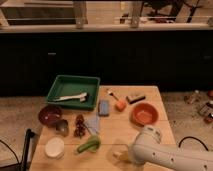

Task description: Place banana in red bowl

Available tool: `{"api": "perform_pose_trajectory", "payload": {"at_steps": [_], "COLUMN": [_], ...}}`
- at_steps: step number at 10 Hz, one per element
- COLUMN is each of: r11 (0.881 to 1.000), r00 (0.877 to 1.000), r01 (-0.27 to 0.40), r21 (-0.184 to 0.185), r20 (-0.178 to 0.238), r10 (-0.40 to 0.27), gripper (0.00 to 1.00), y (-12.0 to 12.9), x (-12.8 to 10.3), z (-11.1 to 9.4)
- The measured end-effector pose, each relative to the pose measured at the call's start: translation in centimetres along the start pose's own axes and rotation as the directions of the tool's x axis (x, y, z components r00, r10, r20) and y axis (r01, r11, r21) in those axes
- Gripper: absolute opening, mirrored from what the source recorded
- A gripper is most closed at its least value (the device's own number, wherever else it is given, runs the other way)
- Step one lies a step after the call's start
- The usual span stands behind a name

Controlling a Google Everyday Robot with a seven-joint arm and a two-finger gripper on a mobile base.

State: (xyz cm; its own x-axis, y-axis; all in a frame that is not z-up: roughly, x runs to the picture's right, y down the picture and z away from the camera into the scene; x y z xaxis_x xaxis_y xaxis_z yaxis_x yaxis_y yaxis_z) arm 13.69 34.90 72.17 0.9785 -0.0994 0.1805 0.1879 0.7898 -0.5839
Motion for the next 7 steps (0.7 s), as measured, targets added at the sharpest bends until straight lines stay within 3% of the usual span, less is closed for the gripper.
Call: {"api": "perform_pose_trajectory", "payload": {"at_steps": [5,7], "r11": [1.000,1.000], "r00": [0.999,0.994], "r01": [0.006,-0.012], "r21": [0.003,0.003], "r20": [0.045,0.105], "r10": [-0.006,0.012], "gripper": [0.80,0.80], "y": [-0.38,-0.71], "x": [-0.80,-0.90], "z": [-0.46,-0.46]}}
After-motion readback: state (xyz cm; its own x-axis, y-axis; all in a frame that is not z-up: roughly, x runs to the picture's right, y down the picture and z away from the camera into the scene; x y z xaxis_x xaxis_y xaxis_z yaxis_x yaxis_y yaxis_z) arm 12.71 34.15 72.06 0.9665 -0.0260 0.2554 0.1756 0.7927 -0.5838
